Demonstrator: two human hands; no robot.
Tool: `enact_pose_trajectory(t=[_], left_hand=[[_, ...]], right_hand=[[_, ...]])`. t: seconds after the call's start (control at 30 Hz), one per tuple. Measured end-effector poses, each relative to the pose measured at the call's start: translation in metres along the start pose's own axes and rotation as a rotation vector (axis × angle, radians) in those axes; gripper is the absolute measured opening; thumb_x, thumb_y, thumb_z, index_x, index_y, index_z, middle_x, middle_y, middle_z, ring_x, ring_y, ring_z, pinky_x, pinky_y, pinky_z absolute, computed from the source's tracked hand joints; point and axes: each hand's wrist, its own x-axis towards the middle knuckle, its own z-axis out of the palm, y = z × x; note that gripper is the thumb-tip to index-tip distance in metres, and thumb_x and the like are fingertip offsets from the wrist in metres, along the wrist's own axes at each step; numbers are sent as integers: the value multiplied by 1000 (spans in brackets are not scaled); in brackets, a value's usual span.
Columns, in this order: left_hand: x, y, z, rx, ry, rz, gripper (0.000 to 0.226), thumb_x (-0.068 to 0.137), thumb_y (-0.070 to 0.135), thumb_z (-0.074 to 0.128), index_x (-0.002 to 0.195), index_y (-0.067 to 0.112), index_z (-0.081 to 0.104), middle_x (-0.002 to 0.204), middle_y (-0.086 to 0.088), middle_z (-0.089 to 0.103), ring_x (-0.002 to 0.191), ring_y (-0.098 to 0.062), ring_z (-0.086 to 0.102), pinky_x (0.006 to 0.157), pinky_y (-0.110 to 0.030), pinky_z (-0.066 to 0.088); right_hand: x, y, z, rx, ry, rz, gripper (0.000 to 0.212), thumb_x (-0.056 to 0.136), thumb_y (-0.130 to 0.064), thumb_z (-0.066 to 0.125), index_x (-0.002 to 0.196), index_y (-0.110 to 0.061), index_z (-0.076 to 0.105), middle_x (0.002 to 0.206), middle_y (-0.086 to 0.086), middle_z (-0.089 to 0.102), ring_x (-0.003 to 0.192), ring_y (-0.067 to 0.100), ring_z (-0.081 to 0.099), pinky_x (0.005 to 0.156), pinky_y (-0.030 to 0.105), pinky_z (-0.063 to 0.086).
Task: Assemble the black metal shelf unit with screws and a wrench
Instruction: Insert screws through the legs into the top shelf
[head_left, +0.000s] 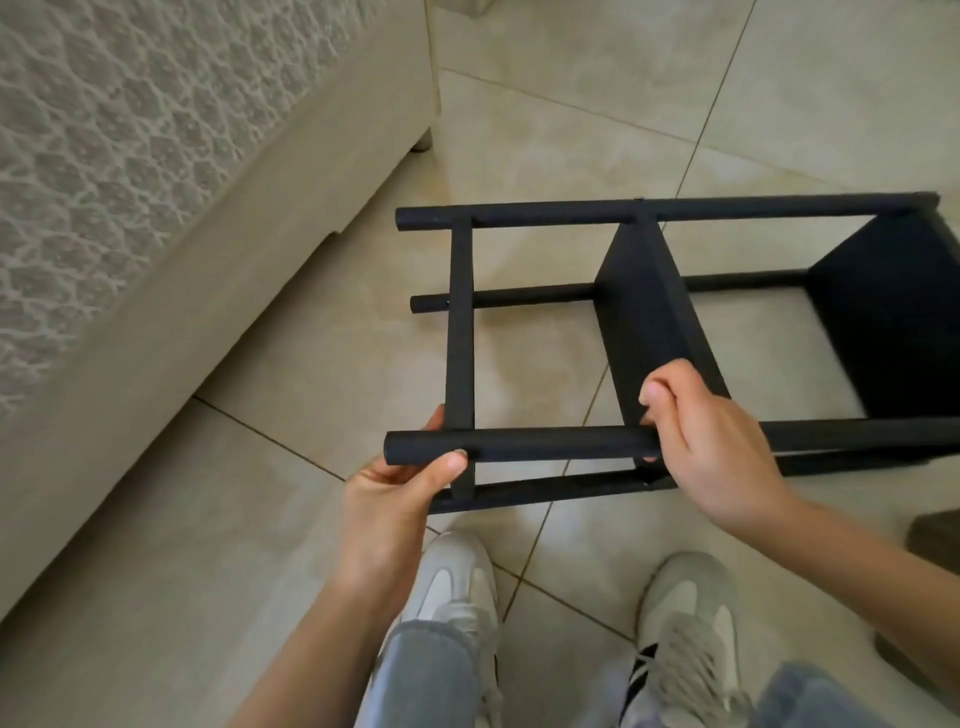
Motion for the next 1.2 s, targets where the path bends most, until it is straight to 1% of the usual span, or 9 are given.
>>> enact_pose_trajectory(t=[0.07,0.17,0.3,0.43,0.57,0.7,0.87,1.07,1.2], left_hand=[[1,-4,-7,7,5,-9,35,57,15,91,91,23,83,125,1,71,114,-14,68,86,-19,55],[0,-6,-17,53,-26,7,40,54,27,89,93,22,82,122,-1,73,113,-15,70,84,-21,57],[0,-4,-27,145,-64,11,36,51,25,91,85,21,81,117,-4,75,109,-14,71,80,-17,56],[1,4,-32,249,-115,39,41,49,26,97,88,26,82,110,5,77,107,-10,71,80,-14,55],[6,12,-32,339,-153,81,33,51,23,88,82,30,82,102,8,78,105,-8,71,80,-14,55],[18,17,-31,378,-173,93,28,57,12,86,83,20,79,99,6,79,106,-6,71,78,-14,55],[24,19,-33,505,-227,114,27,59,15,84,85,12,76,96,10,78,106,-3,70,77,-13,55],[23,24,-36,719,-256,132,28,60,30,82,87,26,75,99,27,74,101,5,69,78,-9,53],[23,26,-37,901,-260,123,38,58,44,80,94,38,69,99,43,65,94,10,67,73,-3,49]], right_hand=[[-4,-1,4,-3,-9,8,33,96,-46,18,98,-24,43,70,-7,61,62,10,59,57,35,45],[-9,0,8,-11,-31,24,36,93,-51,16,98,-26,41,71,-9,60,63,8,58,54,30,41],[-17,3,11,-5,-58,27,25,96,-43,24,98,-26,41,73,-7,60,64,7,58,54,27,38],[-22,3,11,2,-84,23,18,101,-37,33,99,-24,45,70,-10,55,61,4,55,54,18,35],[-21,2,12,7,-114,30,11,102,-31,40,100,-22,46,71,-12,53,62,4,54,54,18,33],[-11,1,13,5,-106,46,7,102,-30,41,101,-23,44,74,-10,54,65,3,54,55,19,35],[-12,4,14,33,-126,37,13,101,-33,41,99,-22,49,76,-12,54,67,5,56,58,19,40],[-14,10,16,68,-188,14,10,97,-34,48,94,-26,52,77,-13,56,71,1,57,61,15,39],[-13,9,14,115,-244,18,9,95,-32,56,91,-24,55,77,-12,61,74,3,60,66,22,49]])
